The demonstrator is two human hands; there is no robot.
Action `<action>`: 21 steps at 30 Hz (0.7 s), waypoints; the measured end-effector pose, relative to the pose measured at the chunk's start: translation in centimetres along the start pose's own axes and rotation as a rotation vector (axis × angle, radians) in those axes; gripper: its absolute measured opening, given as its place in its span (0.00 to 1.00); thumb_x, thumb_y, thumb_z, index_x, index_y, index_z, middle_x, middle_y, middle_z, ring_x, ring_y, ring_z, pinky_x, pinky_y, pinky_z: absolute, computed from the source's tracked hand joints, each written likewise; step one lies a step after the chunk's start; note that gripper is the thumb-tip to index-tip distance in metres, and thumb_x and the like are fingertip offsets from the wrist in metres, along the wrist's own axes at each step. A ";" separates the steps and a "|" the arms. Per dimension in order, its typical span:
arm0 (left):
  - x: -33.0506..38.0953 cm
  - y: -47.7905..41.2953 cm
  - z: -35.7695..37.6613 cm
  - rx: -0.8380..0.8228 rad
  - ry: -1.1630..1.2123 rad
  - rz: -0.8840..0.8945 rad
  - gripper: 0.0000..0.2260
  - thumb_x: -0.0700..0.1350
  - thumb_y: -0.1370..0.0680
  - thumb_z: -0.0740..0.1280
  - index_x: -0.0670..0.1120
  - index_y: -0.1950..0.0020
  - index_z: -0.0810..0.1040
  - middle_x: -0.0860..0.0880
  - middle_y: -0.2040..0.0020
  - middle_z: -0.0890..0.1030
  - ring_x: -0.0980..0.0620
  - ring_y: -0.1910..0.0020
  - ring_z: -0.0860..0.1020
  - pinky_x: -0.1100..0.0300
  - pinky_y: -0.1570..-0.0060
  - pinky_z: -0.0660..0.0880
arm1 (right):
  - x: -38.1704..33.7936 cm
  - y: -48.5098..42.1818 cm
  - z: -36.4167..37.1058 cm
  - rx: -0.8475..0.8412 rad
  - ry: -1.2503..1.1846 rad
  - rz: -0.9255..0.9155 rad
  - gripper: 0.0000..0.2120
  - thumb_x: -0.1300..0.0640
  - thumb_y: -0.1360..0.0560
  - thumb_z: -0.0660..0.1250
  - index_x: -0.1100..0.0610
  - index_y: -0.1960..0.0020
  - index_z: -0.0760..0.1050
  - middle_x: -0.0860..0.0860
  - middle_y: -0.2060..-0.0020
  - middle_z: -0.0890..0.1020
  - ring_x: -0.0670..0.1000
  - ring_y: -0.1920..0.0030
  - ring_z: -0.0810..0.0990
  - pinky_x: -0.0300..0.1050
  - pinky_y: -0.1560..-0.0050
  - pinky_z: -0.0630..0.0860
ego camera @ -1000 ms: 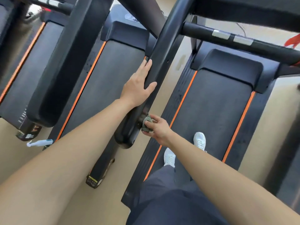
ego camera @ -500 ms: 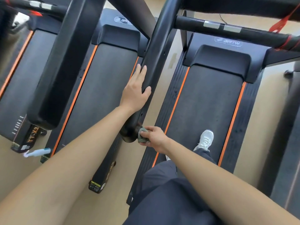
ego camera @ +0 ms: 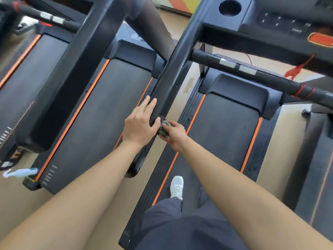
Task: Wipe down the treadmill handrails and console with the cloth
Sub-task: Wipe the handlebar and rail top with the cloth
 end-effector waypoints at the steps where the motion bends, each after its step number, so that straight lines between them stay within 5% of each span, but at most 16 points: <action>1: 0.1 0.0 0.0 0.008 -0.007 0.003 0.27 0.53 0.20 0.67 0.50 0.22 0.68 0.47 0.22 0.69 0.45 0.32 0.76 0.46 0.43 0.80 | -0.9 -0.4 -0.2 0.011 -0.001 -0.016 0.15 0.62 0.19 0.66 0.60 0.33 0.74 0.58 0.41 0.80 0.56 0.44 0.81 0.48 0.50 0.83; 12: 0.6 0.3 -0.3 0.128 -0.071 0.017 0.23 0.52 0.22 0.67 0.47 0.27 0.75 0.48 0.26 0.74 0.46 0.40 0.80 0.50 0.52 0.81 | -11.3 -3.9 -1.9 0.112 0.036 -0.148 0.17 0.62 0.21 0.68 0.59 0.32 0.74 0.58 0.40 0.79 0.56 0.45 0.82 0.40 0.60 0.82; 21: 0.7 0.0 0.0 0.105 -0.069 -0.075 0.22 0.52 0.23 0.68 0.47 0.30 0.78 0.49 0.28 0.76 0.47 0.39 0.79 0.50 0.44 0.76 | -20.1 -2.8 -2.7 -0.050 0.192 -0.324 0.14 0.58 0.22 0.70 0.57 0.37 0.78 0.53 0.49 0.81 0.51 0.53 0.82 0.39 0.58 0.80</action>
Point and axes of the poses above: each hand's wrist, its own y-axis away from the middle knuckle, its own z-axis out of the palm, x = y × z, the point moved 5 cm from there along -y, towards the middle knuckle
